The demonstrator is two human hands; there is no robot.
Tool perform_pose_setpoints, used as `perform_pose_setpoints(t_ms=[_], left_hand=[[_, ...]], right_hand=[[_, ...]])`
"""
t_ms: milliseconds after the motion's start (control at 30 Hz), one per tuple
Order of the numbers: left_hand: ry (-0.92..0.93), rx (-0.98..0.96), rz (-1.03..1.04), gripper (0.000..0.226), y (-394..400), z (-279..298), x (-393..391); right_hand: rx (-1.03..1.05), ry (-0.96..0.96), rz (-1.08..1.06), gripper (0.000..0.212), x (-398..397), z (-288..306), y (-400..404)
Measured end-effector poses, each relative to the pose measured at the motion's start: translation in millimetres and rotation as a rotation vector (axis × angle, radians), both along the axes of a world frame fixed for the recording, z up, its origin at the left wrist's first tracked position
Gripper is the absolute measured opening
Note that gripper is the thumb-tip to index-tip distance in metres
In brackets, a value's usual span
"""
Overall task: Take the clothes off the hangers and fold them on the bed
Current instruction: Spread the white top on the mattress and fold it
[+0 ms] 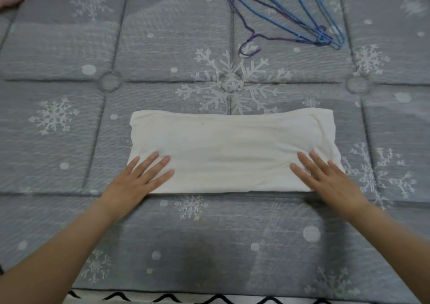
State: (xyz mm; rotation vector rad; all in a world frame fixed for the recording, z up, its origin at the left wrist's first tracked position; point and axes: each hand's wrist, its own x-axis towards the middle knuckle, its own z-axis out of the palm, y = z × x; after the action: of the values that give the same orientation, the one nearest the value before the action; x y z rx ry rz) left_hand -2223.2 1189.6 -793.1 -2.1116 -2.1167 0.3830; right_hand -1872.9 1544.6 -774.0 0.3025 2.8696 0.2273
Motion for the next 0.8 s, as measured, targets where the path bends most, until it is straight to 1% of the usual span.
perform_pose_setpoints(t_ms=[100, 167, 267, 333, 400, 433, 467, 500, 533, 567, 600, 667, 733, 800], left_hand=[[-0.014, -0.039, 0.041, 0.103, 2, 3, 4], [-0.016, -0.055, 0.06, 0.11, 3, 5, 3], [-0.003, -0.06, 0.057, 0.107, 1, 7, 1], [-0.017, -0.056, 0.065, 0.102, 0, 7, 1], [-0.046, -0.093, 0.105, 0.111, -1, 7, 4], [-0.06, -0.123, 0.121, 0.116, 1, 8, 6], [-0.078, -0.157, 0.128, 0.119, 2, 10, 8], [-0.101, -0.187, 0.127, 0.119, 3, 13, 9], [-0.135, -0.211, 0.126, 0.117, 5, 18, 11], [-0.181, -0.22, 0.123, 0.112, 8, 24, 12], [-0.238, -0.216, 0.121, 0.104, 11, 30, 15], [-0.351, -0.176, 0.121, 0.087, 25, 42, 23], [-0.421, -0.103, 0.147, 0.07, 50, 51, 34], [-0.463, -0.026, 0.221, 0.06, 82, 55, 44]], right_hand=[[-0.019, -0.025, -0.063, 0.127, -1, 1, 2], [-0.034, -0.051, -0.093, 0.13, 3, 1, 6], [-0.013, -0.071, -0.083, 0.128, 10, 1, 12], [-0.009, -0.09, -0.118, 0.131, 15, -2, 12], [-0.041, -0.144, -0.136, 0.134, 9, 6, 3], [-0.061, -0.169, -0.149, 0.131, 4, 16, -1], [-0.025, -0.228, -0.174, 0.122, 2, 22, -3], [-0.02, -0.313, -0.201, 0.114, 1, 29, -8], [-0.042, -0.343, -0.228, 0.111, -1, 33, -14], [-0.044, -0.313, -0.214, 0.112, -5, 35, -17], [-0.053, -0.218, -0.205, 0.112, -5, 33, -19], [-0.115, -0.008, -0.139, 0.098, -12, 30, -26], [-0.195, 0.174, -0.107, 0.072, -24, 29, -37], [-0.36, 0.302, -0.264, 0.037, -43, 42, -57]])
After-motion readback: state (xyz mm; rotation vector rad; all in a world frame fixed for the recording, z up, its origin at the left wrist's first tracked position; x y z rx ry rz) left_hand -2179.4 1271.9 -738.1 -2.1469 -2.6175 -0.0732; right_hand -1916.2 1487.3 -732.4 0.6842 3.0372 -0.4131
